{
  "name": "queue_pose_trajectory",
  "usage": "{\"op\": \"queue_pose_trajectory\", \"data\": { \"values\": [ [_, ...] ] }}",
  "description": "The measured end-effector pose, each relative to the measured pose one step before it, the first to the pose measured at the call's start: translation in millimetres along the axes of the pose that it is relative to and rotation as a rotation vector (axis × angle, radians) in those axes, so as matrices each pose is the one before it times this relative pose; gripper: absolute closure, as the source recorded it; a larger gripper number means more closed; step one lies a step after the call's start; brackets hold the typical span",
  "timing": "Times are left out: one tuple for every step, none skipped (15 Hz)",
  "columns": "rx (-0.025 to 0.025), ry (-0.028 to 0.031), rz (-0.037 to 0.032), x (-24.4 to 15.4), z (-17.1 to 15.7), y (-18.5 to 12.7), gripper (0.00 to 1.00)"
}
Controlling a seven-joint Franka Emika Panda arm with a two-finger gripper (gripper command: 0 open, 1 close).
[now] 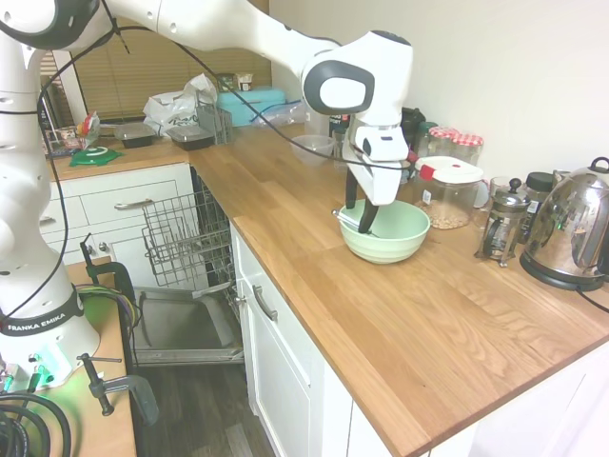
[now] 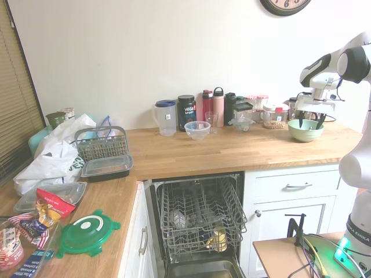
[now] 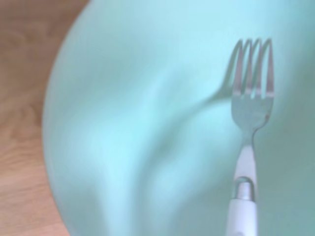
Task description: Put the fork in the dishwasher
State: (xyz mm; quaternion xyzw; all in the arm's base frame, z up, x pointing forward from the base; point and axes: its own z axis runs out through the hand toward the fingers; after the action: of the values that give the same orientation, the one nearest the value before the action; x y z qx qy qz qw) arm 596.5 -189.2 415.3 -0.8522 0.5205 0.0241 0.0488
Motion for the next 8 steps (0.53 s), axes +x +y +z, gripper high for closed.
{"op": "queue_pose_trajectory", "data": {
  "values": [
    [-0.00954,0.00029,0.00217,-1.27,1.63,-0.85,1.0],
    [-0.00654,-0.00312,0.00401,-0.08,0.23,0.78,1.0],
    [-0.00388,-0.00325,0.00346,0.72,-0.3,1.08,1.0],
    [-0.00279,-0.00218,0.00257,0.68,-0.25,0.62,1.0],
    [-0.00254,-0.00211,0.002,0.33,0.18,-0.01,1.0],
    [-0.00129,-0.001,0.00186,0.38,-0.14,-0.14,1.0],
    [0.00012,0.00038,0.00142,0.45,-0.37,0.27,1.0],
    [-0.00002,0.00013,0.00076,0.25,-0.05,0.25,1.0]
  ]
}}
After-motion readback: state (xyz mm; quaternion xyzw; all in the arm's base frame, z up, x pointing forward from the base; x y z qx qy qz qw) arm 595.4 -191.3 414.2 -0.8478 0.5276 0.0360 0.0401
